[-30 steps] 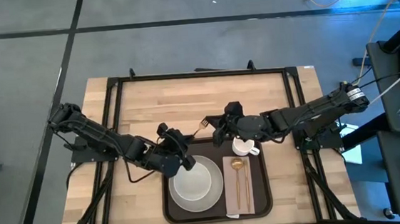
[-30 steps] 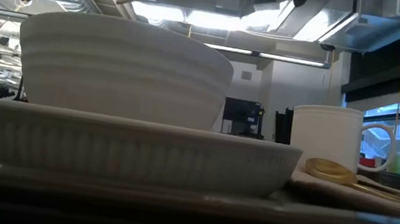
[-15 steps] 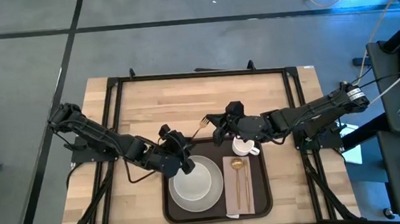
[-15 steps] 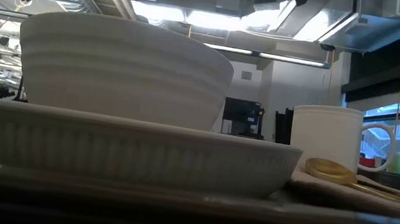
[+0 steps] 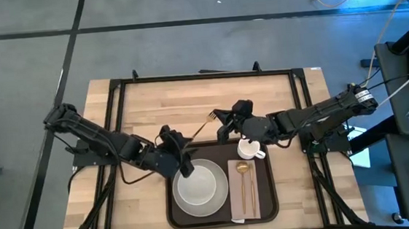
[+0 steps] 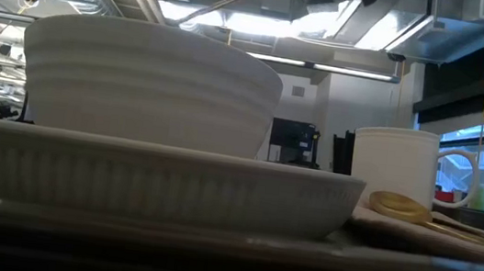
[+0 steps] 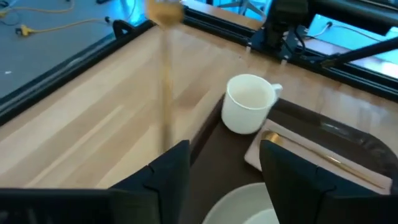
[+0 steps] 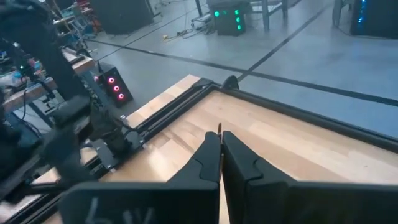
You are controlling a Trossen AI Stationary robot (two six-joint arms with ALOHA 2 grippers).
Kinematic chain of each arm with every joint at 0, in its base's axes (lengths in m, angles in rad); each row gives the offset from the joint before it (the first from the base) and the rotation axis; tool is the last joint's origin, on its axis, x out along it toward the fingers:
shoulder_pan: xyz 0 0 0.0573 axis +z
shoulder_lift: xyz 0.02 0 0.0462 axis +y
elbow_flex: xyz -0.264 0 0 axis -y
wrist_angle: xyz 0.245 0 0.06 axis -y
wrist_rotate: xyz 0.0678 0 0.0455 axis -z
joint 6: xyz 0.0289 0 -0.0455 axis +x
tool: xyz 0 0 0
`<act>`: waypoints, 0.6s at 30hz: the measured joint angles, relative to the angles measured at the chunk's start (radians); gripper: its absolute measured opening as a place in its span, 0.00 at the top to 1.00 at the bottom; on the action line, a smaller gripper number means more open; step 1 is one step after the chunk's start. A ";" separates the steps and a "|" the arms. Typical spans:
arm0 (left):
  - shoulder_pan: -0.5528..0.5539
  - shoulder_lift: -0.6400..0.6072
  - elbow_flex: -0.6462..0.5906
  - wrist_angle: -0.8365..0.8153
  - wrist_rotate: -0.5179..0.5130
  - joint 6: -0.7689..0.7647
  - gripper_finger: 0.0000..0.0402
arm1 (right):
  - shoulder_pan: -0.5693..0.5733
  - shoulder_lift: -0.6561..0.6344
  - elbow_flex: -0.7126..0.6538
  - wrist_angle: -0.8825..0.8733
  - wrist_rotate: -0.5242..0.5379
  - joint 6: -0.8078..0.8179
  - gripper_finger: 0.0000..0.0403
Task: Set up tray
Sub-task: Put the gold fork on the brown napkin to the left of the gold spoon
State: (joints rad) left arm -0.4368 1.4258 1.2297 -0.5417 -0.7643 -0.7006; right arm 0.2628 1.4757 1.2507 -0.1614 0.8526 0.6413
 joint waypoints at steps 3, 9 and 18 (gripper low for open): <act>0.009 -0.023 0.000 -0.003 -0.005 0.008 0.53 | 0.002 0.000 0.000 -0.001 -0.001 -0.020 1.00; 0.008 -0.098 0.000 -0.029 -0.037 0.066 0.54 | 0.001 -0.003 0.000 -0.075 -0.061 -0.021 1.00; -0.017 -0.210 0.000 -0.067 0.009 0.069 0.58 | 0.006 -0.040 0.000 -0.298 -0.606 0.038 1.00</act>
State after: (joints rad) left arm -0.4541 1.2153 1.2297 -0.6088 -0.7554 -0.6320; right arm 0.2689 1.4361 1.2507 -0.4599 0.2469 0.6788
